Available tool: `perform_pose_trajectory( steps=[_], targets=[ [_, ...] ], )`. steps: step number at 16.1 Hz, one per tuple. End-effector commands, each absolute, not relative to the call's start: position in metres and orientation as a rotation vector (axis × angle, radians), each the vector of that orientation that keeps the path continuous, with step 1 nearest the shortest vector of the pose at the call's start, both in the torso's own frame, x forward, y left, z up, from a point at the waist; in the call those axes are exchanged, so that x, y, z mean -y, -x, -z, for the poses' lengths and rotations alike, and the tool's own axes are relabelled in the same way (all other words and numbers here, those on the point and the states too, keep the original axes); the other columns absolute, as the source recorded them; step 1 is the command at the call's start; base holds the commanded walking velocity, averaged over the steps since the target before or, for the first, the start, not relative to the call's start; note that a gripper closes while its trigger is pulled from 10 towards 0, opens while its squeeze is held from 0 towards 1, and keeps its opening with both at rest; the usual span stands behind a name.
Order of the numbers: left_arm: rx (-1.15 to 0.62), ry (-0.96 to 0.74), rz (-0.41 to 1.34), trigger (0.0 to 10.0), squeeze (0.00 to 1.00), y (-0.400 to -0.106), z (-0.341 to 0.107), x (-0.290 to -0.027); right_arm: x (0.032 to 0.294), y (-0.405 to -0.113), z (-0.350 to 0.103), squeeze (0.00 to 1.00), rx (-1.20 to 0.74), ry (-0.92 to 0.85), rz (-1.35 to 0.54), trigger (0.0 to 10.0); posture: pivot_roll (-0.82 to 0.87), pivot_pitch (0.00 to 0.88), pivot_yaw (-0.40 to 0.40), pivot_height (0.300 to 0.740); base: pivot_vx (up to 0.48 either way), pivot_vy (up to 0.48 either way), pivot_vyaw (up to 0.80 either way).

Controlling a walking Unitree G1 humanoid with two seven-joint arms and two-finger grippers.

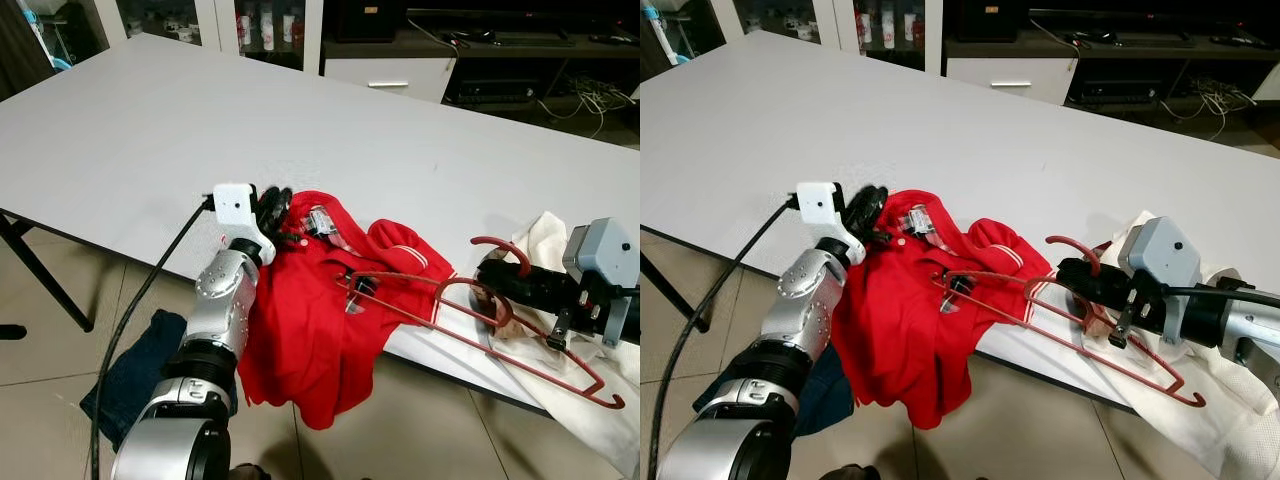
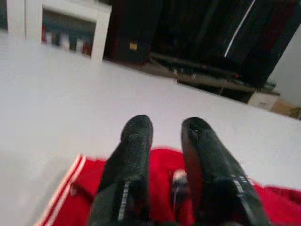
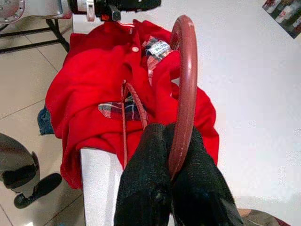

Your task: Hang hanger

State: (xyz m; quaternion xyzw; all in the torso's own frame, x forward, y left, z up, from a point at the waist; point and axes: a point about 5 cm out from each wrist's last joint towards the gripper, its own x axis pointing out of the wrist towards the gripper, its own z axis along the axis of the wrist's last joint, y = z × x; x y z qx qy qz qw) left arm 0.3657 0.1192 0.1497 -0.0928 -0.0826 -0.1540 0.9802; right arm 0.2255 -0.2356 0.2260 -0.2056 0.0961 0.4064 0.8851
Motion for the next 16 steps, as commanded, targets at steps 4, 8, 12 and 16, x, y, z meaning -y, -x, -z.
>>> perform_pose_trajectory(
  steps=[4, 8, 12, 16],
  targets=[
    [0.231, 0.166, 0.310, 10.0, 1.00, -0.363, -0.156, -0.116, 0.239, -0.227, -0.230, 0.00, -0.199, 0.442, -0.819, 10.0, -0.01, 0.100, -0.063, 0.740, 0.000, 0.000, 0.00],
    [0.263, 0.102, 0.288, 10.0, 1.00, -0.361, -0.155, -0.119, 0.239, -0.228, -0.231, 0.00, -0.198, 0.441, -0.819, 10.0, -0.01, 0.101, -0.068, 0.740, 0.000, 0.000, 0.00],
    [0.301, 0.036, 0.240, 10.0, 1.00, -0.361, -0.158, -0.125, 0.239, -0.228, -0.231, 0.00, -0.198, 0.441, -0.820, 10.0, -0.01, 0.101, -0.073, 0.740, 0.000, 0.000, 0.00],
    [0.274, 0.060, 0.211, 10.0, 1.00, -0.363, -0.155, -0.129, 0.238, -0.229, -0.232, 0.00, -0.197, 0.442, -0.824, 10.0, -0.01, 0.102, -0.075, 0.740, 0.000, 0.000, 0.00]
  ],
)
